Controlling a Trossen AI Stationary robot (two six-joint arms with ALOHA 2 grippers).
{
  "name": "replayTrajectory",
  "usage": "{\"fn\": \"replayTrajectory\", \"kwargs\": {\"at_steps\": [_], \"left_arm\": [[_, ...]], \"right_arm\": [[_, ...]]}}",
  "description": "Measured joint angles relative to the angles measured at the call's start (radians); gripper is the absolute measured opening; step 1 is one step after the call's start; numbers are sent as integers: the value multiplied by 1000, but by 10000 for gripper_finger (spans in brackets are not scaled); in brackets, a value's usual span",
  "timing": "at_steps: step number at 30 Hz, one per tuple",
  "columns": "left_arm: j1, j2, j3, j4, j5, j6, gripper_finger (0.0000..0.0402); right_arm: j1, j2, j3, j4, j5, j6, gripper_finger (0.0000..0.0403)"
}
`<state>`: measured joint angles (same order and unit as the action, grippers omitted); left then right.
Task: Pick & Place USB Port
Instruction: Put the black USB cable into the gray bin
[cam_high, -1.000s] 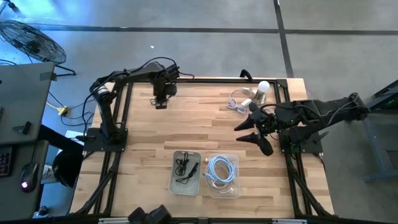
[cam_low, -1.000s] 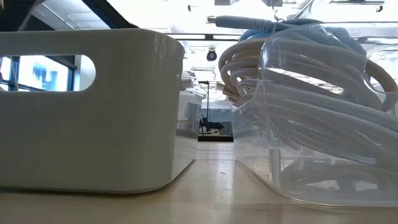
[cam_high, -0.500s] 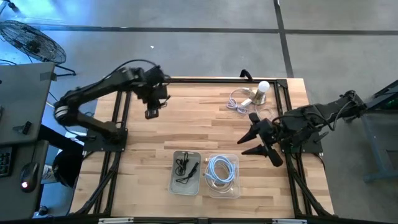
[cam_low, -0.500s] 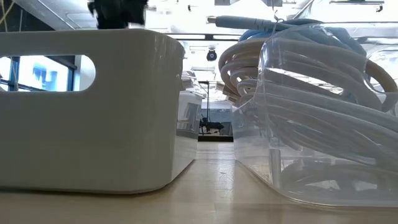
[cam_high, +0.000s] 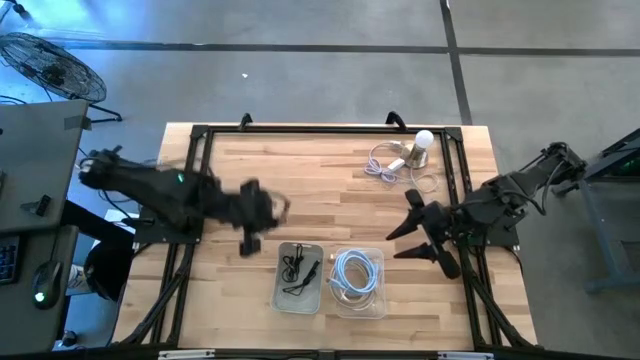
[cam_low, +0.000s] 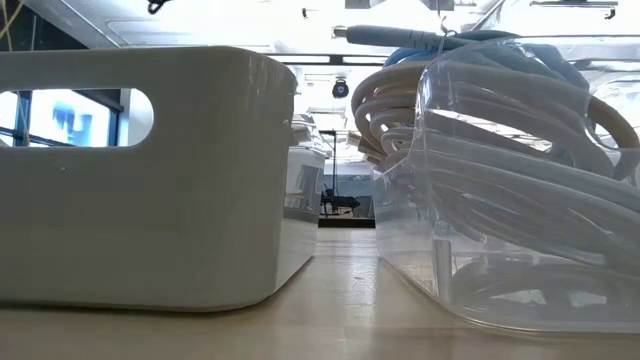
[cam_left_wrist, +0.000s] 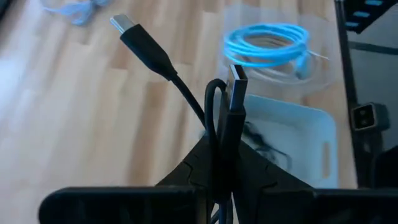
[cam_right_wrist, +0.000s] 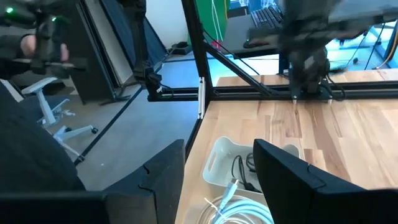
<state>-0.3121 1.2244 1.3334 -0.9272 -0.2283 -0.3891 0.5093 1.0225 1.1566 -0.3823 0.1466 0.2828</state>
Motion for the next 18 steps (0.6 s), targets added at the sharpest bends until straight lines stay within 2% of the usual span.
{"fn": "replayTrajectory", "kwargs": {"at_steps": [4, 9, 18], "left_arm": [[-161, 86, -53, 174, -98, -123, 28], [-285, 213, -104, 364, -148, -255, 28], [-351, 347, -103, 493, -218, -353, 28]], "right_arm": [[26, 0, 0, 0, 26, -17, 183], [50, 0, 0, -2, 56, -19, 183], [83, 13, 0, 2, 85, 2, 183]]}}
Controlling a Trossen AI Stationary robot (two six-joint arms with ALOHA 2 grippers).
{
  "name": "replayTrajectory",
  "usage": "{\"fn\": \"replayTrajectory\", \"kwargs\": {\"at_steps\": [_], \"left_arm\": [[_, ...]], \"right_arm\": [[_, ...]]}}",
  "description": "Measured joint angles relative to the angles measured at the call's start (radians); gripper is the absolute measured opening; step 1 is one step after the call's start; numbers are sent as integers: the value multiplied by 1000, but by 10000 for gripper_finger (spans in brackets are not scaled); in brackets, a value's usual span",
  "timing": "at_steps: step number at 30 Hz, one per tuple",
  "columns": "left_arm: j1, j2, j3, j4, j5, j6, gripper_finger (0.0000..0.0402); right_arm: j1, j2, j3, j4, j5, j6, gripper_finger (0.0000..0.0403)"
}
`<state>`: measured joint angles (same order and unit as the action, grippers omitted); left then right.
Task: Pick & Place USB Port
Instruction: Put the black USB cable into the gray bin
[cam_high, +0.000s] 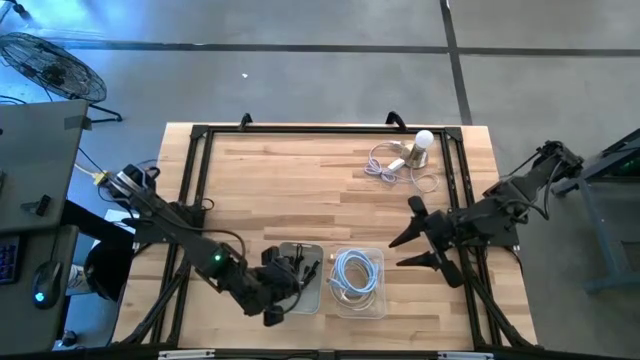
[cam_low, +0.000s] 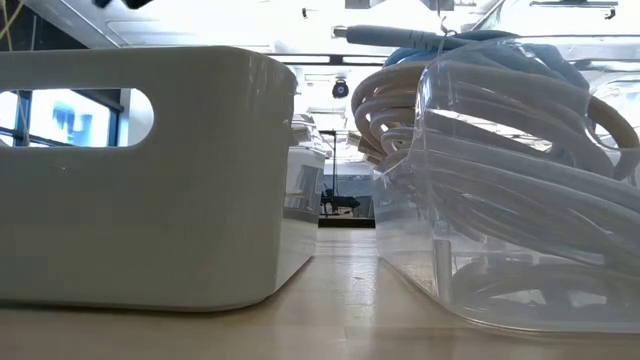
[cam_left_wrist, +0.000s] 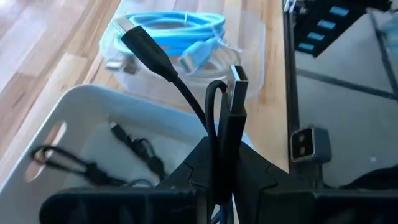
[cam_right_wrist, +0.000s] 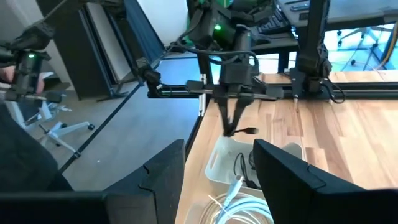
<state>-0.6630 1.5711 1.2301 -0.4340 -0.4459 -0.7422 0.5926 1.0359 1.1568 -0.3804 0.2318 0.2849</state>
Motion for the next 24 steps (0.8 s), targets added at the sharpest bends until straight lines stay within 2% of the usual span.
{"fn": "replayTrajectory", "kwargs": {"at_steps": [5, 9, 16, 20, 24], "left_arm": [[2, 12, 2, 32, -20, -43, 28], [2, 12, 0, 1, -35, -147, 28], [8, 13, 0, -82, -68, -220, 28], [30, 20, 0, -99, -51, -249, 28], [52, 26, 1, -91, 0, -210, 28]], "right_arm": [[13, 16, 0, 2, 6, 16, 183], [31, 33, 0, 4, 17, 28, 183], [70, 58, 0, 6, 52, 29, 183], [76, 58, 0, 9, 57, 29, 183], [76, 58, 0, 10, 66, 23, 183]]}}
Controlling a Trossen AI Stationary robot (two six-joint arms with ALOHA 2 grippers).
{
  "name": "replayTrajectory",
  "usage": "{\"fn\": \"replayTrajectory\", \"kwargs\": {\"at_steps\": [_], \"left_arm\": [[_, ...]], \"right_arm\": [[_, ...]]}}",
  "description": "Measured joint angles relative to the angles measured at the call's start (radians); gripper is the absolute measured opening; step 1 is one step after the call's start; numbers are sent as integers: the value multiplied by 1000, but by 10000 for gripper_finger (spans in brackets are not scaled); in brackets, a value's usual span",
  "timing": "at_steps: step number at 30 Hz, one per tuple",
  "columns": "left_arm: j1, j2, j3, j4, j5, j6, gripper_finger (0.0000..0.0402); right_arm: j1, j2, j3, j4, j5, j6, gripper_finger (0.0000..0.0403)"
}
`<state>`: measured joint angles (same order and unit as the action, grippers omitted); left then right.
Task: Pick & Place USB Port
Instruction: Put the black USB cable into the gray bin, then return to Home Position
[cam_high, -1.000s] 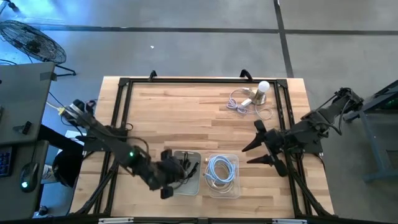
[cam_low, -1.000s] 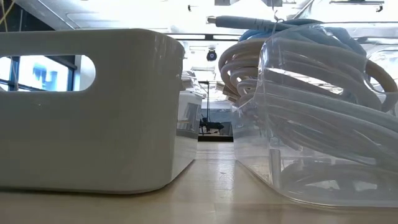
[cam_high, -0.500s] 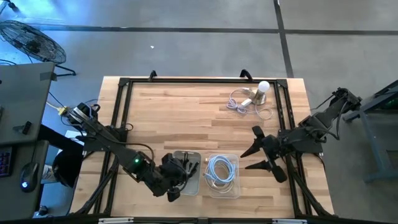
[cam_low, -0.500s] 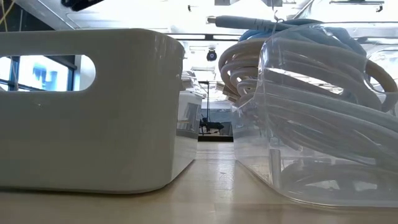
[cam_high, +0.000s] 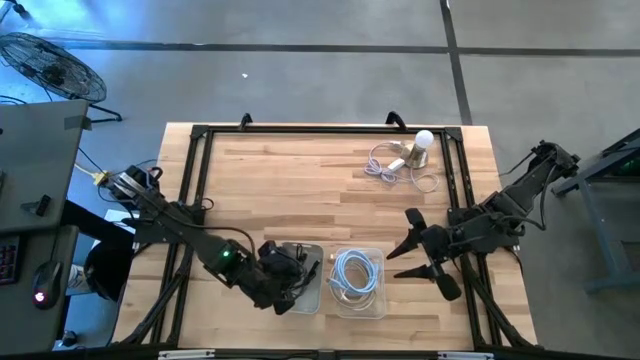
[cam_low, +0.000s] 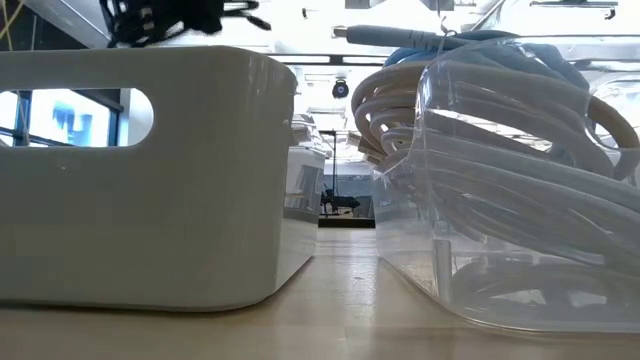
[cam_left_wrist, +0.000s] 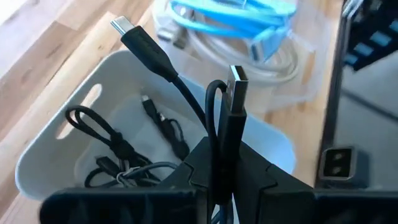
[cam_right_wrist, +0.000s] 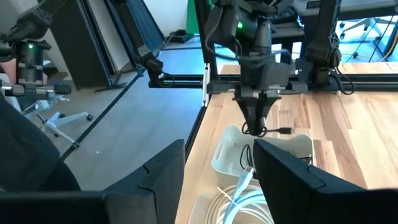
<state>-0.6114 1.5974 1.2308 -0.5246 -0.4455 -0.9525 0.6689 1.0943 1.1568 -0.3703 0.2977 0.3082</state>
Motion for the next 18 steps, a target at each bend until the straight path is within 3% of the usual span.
{"fn": "replayTrajectory", "kwargs": {"at_steps": [9, 14, 18], "left_arm": [[43, 15, -1, -84, 47, 59, 119], [77, 14, 0, -126, 55, 106, 130], [127, 14, 0, -115, 141, 302, 132]], "right_arm": [[0, 0, 0, 0, 0, -3, 183], [0, 0, 0, -1, 0, -29, 183], [-1, -3, 0, -2, 25, -72, 183]]}}
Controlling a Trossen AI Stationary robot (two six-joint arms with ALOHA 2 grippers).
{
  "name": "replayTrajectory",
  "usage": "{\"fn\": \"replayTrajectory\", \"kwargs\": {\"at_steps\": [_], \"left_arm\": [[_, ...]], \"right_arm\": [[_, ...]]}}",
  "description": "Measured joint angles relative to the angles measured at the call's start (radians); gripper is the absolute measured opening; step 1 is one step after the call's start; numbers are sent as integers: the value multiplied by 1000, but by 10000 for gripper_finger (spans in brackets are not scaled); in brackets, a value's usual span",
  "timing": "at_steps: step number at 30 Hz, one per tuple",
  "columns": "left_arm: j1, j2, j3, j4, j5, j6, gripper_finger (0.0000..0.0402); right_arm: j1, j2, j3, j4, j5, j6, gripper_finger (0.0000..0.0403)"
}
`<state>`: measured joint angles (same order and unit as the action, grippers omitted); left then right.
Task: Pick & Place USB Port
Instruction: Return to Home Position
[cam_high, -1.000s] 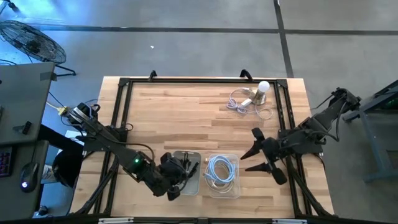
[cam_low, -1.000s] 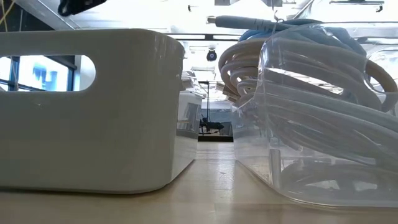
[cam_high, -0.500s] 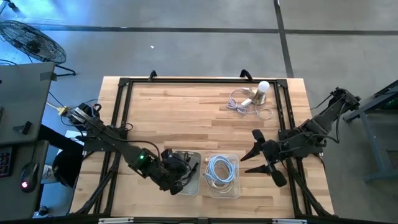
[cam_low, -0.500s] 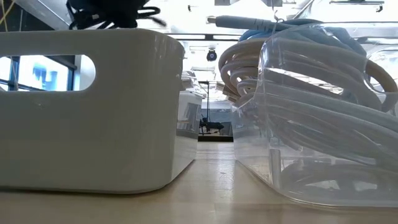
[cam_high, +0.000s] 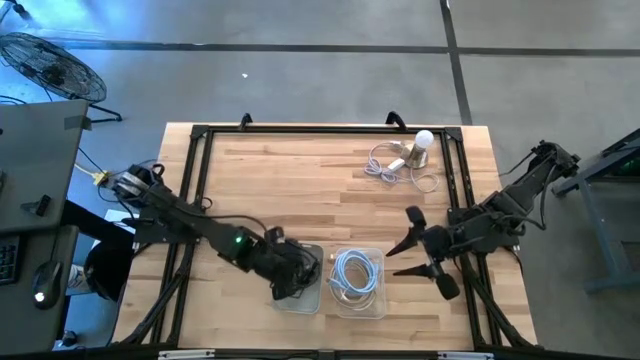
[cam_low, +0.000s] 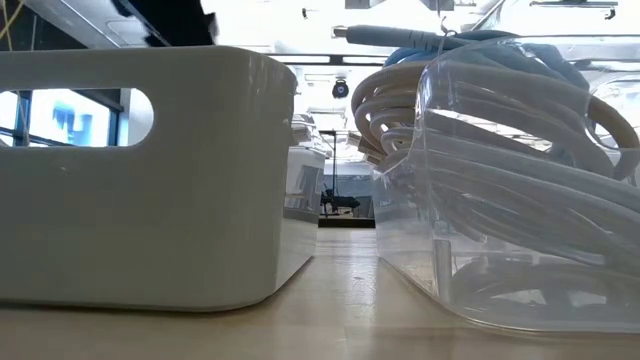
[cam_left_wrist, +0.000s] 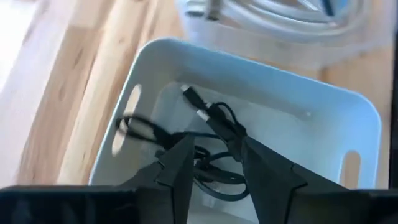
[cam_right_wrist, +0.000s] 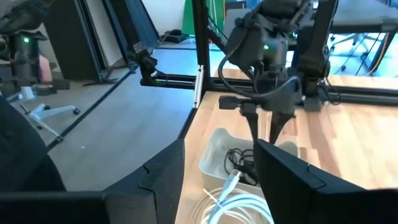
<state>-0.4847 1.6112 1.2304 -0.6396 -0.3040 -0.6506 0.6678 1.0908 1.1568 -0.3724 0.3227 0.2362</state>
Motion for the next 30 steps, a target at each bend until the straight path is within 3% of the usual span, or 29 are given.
{"fn": "replayTrajectory", "kwargs": {"at_steps": [9, 15, 19, 24, 30], "left_arm": [[180, 0, 0, 79, 226, 435, 133], [322, 0, 0, 85, 339, 589, 131], [406, -1, 0, 92, 405, 693, 96], [519, -2, 0, 92, 462, 812, 11], [653, -2, 54, 35, 485, 959, 3]], "right_arm": [[-144, -118, 0, -15, -136, -52, 183], [-316, -229, 0, -69, -128, -128, 176], [-423, -283, 0, -102, -134, -181, 124], [-528, -312, 0, -120, -142, -242, 13], [-623, -327, 7, -128, -142, -285, 3]]}}
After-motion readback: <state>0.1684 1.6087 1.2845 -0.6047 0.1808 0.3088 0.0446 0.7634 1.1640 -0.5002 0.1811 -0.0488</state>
